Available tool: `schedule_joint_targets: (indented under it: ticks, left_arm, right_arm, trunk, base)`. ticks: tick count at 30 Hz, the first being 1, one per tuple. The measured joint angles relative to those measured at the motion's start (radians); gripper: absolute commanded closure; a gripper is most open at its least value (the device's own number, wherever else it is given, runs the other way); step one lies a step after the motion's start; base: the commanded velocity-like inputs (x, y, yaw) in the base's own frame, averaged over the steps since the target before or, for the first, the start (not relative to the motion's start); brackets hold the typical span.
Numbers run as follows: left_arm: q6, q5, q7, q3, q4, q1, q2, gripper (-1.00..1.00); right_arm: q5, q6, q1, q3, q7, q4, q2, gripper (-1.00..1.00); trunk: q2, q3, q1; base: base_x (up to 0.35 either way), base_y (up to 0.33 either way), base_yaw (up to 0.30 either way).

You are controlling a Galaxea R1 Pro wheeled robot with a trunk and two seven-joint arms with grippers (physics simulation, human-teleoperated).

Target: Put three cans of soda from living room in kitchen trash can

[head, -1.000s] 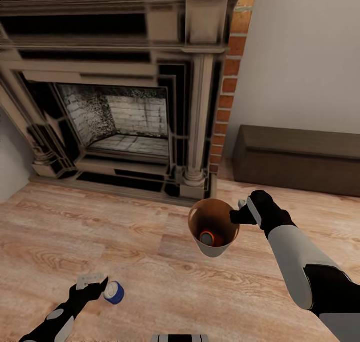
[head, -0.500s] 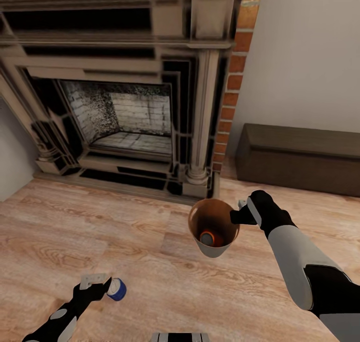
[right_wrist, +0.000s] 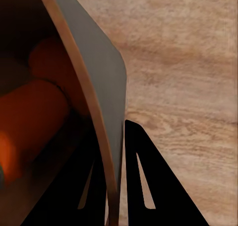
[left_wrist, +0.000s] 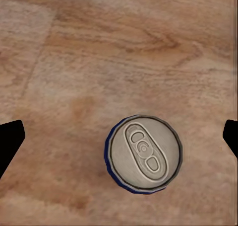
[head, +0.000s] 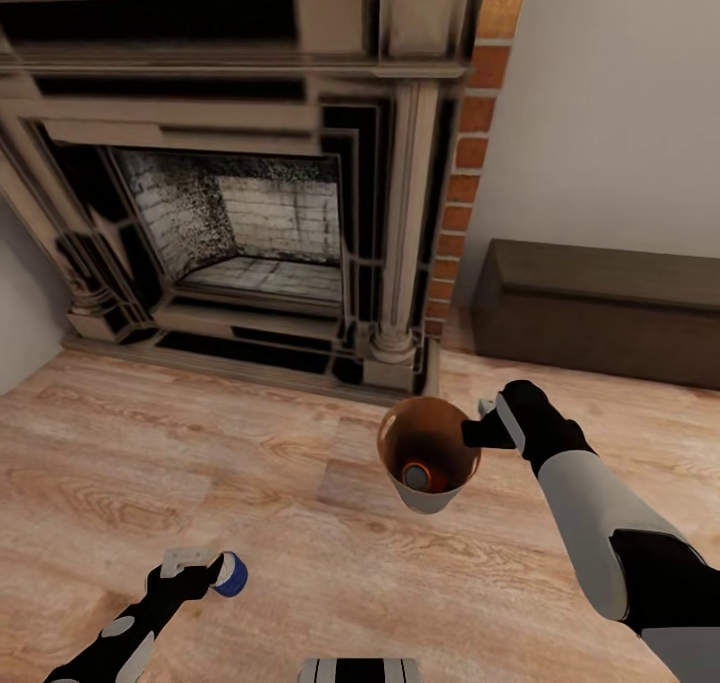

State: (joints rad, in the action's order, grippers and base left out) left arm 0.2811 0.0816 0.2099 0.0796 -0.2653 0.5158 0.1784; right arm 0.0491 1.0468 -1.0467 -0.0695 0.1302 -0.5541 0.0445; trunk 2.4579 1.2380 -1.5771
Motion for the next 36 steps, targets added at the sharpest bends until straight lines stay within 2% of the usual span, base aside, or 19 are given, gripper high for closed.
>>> schedule_joint_targets:
  ticks: [5,11,17,21,27,36]
  left_arm:
    - [0.001,0.0,0.001,-0.012,0.0,0.0,0.0,-1.0]
    - [0.002,0.0,0.002,-0.016,0.0,0.0,0.0,-1.0]
    - [0.003,0.0,0.002,-0.016,0.0,0.0,0.001,-1.0]
    - [0.002,0.001,0.002,-0.016,0.0,0.0,0.001,-1.0]
    - [0.001,0.001,0.002,-0.017,0.0,0.0,0.001,-1.0]
    - [0.002,0.001,0.002,-0.017,0.0,0.0,0.001,-1.0]
  right_arm:
    - [0.032,-0.001,0.001,0.002,-0.002,-0.001,-0.003,1.0]
    - [0.004,0.0,0.001,0.002,-0.003,-0.001,-0.005,1.0]
    - [0.027,0.0,0.001,0.003,-0.031,-0.002,-0.007,1.0]
    - [0.008,0.0,0.001,0.002,-0.036,-0.005,-0.007,1.0]
    - [0.019,0.0,-0.001,0.0,-0.038,-0.007,-0.008,1.0]
    - [0.015,0.0,-0.002,0.0,-0.038,-0.008,-0.008,1.0]
  trunk:
    - [0.0,0.004,0.0]
    - [0.0,0.007,0.0]
    - [0.0,0.007,0.0]
    - [0.0,0.007,0.0]
    - [0.042,0.026,-0.023]
    - [0.044,0.062,-0.027]
  base:
    - [0.073,-0.091,0.0]
    - [0.012,-0.016,0.0]
    - [0.001,-0.002,0.0]
    - [0.0,0.0,0.0]
    - [0.0,0.0,0.0]
    - [0.0,0.0,0.0]
